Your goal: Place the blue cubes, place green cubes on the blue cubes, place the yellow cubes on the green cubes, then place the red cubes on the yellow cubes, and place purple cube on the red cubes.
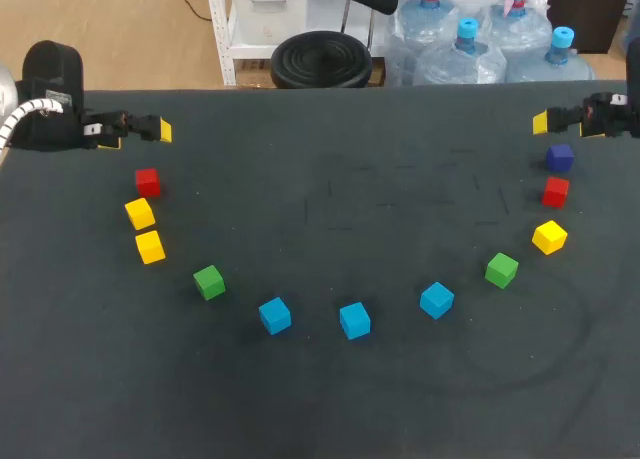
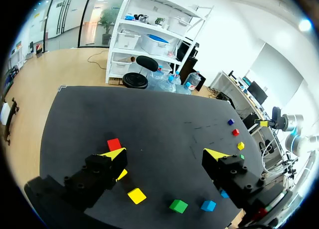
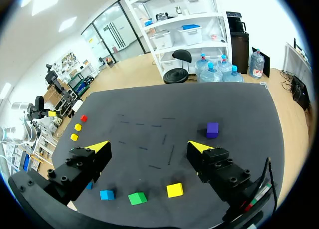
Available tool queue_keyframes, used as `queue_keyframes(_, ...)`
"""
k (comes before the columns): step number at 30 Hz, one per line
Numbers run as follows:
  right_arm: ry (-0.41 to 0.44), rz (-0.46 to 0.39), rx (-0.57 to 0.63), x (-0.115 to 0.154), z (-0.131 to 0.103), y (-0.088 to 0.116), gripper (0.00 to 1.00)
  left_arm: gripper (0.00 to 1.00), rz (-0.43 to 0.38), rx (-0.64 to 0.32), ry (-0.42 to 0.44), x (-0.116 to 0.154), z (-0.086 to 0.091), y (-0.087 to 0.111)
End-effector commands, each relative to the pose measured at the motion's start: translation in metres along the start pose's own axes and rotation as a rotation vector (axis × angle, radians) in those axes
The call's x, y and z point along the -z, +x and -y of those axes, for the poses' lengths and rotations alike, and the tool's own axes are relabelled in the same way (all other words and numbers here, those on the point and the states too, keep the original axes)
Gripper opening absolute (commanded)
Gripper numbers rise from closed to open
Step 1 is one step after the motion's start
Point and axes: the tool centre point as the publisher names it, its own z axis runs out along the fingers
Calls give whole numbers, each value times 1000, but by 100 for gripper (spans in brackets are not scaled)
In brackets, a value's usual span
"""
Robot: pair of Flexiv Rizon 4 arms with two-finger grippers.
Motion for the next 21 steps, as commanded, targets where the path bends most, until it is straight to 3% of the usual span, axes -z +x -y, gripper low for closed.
queue_keyframes(1,4,0,0,0,0,0,100,100,6,-2,11,0,-2,1)
queue_keyframes(15,4,0,0,0,0,0,100,100,6,-2,11,0,-2,1)
queue_keyframes(21,-10,-55,64,-4,-10,-3,100,100,6,-2,11,0,-2,1)
